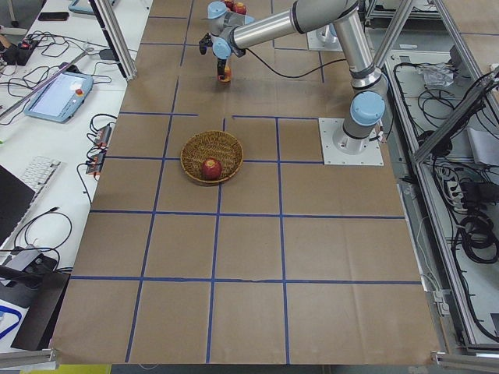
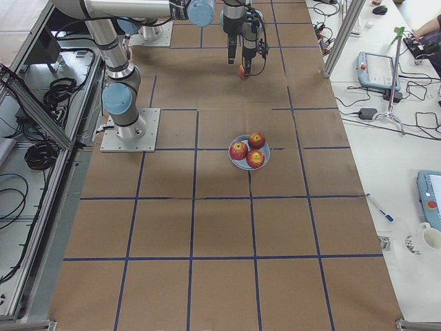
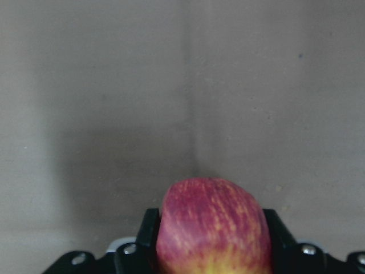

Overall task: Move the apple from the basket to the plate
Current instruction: 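Lower the apple onto the table and open the left gripper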

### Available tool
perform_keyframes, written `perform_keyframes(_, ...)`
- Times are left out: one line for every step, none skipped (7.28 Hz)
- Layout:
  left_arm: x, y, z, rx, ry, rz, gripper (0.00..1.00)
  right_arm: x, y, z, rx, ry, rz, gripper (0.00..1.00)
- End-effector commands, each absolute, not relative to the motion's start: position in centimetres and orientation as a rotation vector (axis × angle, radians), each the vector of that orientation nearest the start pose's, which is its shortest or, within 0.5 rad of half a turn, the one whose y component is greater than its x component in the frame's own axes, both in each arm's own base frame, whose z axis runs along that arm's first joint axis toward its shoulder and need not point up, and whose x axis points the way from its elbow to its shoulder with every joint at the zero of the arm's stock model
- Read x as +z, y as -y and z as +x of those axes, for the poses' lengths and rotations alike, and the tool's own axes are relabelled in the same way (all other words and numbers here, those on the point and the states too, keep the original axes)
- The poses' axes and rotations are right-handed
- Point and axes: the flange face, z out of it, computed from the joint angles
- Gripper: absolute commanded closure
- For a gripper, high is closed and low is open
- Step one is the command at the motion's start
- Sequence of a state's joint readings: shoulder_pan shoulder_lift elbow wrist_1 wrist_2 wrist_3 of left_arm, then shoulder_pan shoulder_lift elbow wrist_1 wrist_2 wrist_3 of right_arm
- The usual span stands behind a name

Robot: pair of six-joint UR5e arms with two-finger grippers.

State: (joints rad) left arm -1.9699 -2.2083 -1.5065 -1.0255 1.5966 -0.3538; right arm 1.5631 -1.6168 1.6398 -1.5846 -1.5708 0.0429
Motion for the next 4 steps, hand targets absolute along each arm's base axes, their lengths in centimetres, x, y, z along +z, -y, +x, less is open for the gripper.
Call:
perform_keyframes(21.7, 58.0, -38.4, -0.048, -3.122, 0.031, 0.01, 47.8, 47.2, 13.0, 0.014, -3.141, 0.08, 0.0)
perform_keyframes(26.5, 58.3, -37.3, -0.127, -3.136, 0.02, 0.01, 47.8, 47.2, 13.0, 0.012, -3.141, 0.08, 0.0)
perform_keyframes(31.1, 58.5, -34.4, -0.124, -3.131, 0.003, 0.01, 47.8, 47.2, 13.0, 0.012, -3.141, 0.08, 0.0)
perform_keyframes(34.3, 58.8, -30.8, -0.111, -3.127, 0.091, 0.01, 47.8, 47.2, 13.0, 0.012, -3.141, 0.08, 0.0)
